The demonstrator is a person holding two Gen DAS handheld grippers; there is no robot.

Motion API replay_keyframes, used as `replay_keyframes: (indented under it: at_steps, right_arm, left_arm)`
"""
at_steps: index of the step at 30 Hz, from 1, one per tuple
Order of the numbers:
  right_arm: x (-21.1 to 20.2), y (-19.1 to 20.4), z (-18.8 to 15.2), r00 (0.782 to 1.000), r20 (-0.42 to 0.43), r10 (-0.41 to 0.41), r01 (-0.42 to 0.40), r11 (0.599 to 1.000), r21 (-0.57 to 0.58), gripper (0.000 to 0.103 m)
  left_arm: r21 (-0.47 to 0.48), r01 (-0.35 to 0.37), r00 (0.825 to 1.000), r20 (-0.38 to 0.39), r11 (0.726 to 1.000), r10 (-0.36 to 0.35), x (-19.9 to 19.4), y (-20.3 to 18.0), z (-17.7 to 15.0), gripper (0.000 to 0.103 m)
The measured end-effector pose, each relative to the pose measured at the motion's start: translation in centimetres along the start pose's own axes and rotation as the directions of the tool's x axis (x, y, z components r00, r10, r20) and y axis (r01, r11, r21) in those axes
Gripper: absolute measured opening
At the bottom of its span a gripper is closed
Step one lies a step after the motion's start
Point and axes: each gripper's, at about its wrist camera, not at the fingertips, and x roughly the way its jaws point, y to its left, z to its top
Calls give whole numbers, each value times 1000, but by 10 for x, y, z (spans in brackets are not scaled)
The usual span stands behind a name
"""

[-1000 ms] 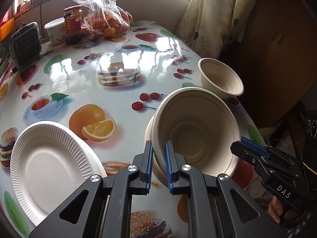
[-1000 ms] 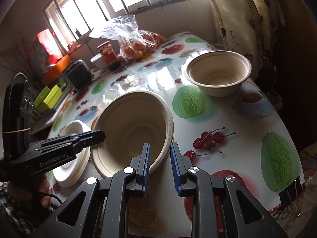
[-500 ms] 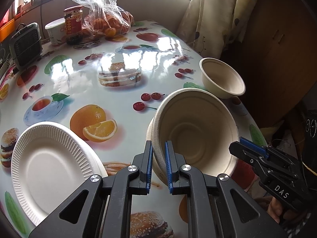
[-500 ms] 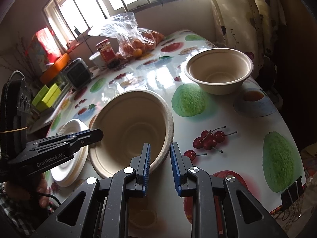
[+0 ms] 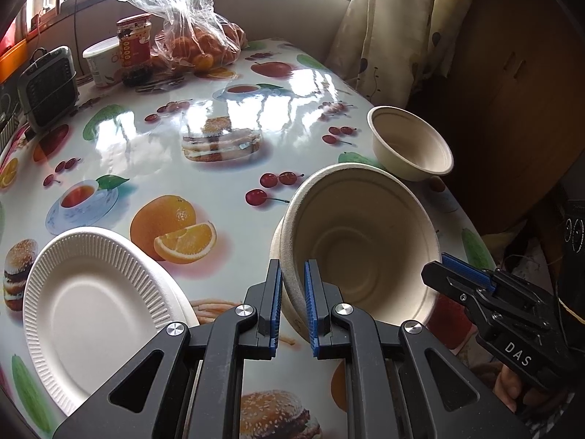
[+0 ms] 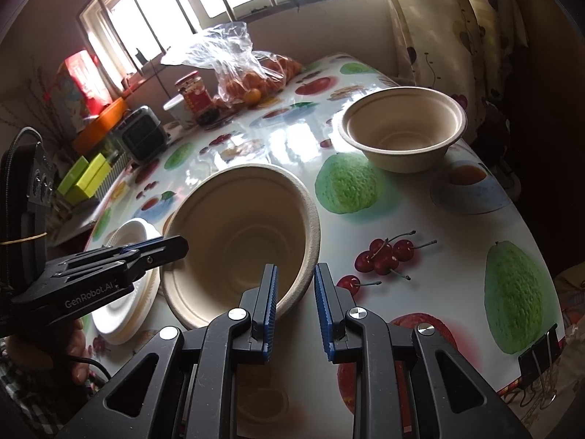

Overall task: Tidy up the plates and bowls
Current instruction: 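Lift and carry the held bowls with both grippers across the table, then lower the bowls onto the table and open both grippers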

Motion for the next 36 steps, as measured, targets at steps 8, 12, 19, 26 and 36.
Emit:
replay_keyframes:
  at_steps: [8,12,19,26,36]
  right_arm:
    - [0,0,0,1000,-1,1,-1,1000,0,21]
    - [0,0,0,1000,-1,-1,1,1000,0,21]
    - [1,-1,-1,1000,-1,1,-1,1000,1,21]
    - [1,-1,-1,1000,0,1,-1,1000,1,22]
    - [0,-1,-1,1000,1,-2,2,1000,2,27]
  left_arm:
    - [3,-6,1000,-3,1000,6,0,0,-1,13]
    - [5,-7,1000,-2,1000,7,0,0,0,13]
    - [7,-10,1000,-4,1000,10,1,-1,0,16]
    - [9,-13,1000,-3,1000,13,1,-1,0,18]
    - [11,-13,1000,0,1000,13,0,-3,-1,24]
